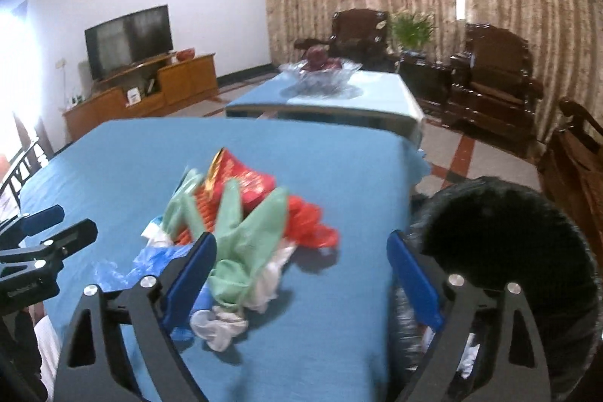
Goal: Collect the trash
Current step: 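Grasp the green rubber glove with the right tool while the left tool grasps the blue plastic bag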
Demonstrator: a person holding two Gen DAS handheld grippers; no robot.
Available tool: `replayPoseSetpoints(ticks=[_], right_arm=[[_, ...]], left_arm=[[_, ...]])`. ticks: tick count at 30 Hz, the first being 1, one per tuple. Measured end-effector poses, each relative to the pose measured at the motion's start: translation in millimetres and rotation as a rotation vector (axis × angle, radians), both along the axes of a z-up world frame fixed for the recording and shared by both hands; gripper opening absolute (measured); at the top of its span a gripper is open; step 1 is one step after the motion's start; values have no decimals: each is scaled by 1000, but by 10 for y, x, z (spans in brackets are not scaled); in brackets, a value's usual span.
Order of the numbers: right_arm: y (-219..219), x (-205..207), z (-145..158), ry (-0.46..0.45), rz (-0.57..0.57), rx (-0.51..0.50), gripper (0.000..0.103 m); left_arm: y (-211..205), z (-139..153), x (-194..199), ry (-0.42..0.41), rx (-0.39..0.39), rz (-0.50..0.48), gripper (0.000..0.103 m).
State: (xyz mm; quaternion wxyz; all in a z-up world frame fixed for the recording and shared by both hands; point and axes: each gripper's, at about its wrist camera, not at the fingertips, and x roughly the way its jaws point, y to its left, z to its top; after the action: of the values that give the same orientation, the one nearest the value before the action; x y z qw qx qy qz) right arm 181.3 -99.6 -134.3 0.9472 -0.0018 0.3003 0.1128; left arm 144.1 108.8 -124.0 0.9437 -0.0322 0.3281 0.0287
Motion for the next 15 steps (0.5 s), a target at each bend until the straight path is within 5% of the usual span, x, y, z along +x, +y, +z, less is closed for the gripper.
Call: replayPoseSetpoints(ticks=[9,13,15], right_arm=[[248,193,-277,67,37,-35,68],[283,240,-364,111,126,9,33],[308,237,-369,109,144,9,24]], left_arm=[[116,-75,22,5,-5,26,82],[140,-100,42,12,-15,30,82],[137,-127,45,15,-18,31,82]])
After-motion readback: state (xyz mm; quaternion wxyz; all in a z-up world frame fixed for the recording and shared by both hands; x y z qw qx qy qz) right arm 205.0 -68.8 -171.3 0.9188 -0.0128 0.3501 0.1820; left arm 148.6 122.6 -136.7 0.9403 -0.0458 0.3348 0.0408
